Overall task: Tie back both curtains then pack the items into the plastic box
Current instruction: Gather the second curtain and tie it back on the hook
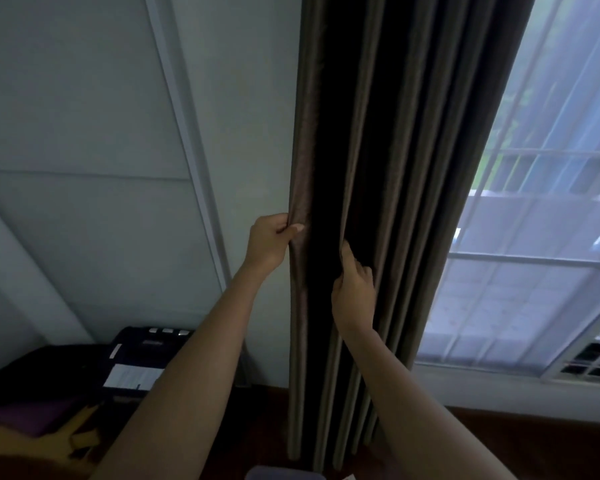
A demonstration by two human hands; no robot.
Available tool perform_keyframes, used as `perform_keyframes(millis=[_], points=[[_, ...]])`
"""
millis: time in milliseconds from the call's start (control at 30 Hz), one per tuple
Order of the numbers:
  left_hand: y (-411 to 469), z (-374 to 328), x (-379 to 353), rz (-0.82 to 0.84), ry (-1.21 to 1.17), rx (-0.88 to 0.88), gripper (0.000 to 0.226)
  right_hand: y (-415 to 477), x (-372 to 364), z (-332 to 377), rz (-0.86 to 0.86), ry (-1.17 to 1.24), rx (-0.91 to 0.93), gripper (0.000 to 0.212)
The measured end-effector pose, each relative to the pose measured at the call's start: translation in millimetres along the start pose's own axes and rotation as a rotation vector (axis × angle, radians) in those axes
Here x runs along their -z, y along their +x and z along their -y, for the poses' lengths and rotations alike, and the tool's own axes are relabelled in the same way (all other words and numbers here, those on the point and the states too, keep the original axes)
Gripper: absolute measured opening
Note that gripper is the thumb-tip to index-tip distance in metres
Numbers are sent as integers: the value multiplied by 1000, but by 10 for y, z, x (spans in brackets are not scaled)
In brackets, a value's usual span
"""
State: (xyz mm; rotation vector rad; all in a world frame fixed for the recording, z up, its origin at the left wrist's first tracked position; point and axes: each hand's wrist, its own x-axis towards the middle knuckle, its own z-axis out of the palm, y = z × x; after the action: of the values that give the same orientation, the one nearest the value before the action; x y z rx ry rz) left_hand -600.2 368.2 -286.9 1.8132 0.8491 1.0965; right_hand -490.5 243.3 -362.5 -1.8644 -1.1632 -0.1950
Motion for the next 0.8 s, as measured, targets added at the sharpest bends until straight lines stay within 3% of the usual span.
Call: perform_keyframes(millis=[133, 367, 800], points=[[-67, -95, -36, -30, -66, 38, 9, -199, -62, -86, 31, -51, 23, 89], [-120, -69, -177, 68, -201, 127, 19, -250, -153, -57, 66, -144, 140, 96], [-242, -62, -259, 313, -228, 184, 36, -304, -345, -154, 321, -300, 114, 102]])
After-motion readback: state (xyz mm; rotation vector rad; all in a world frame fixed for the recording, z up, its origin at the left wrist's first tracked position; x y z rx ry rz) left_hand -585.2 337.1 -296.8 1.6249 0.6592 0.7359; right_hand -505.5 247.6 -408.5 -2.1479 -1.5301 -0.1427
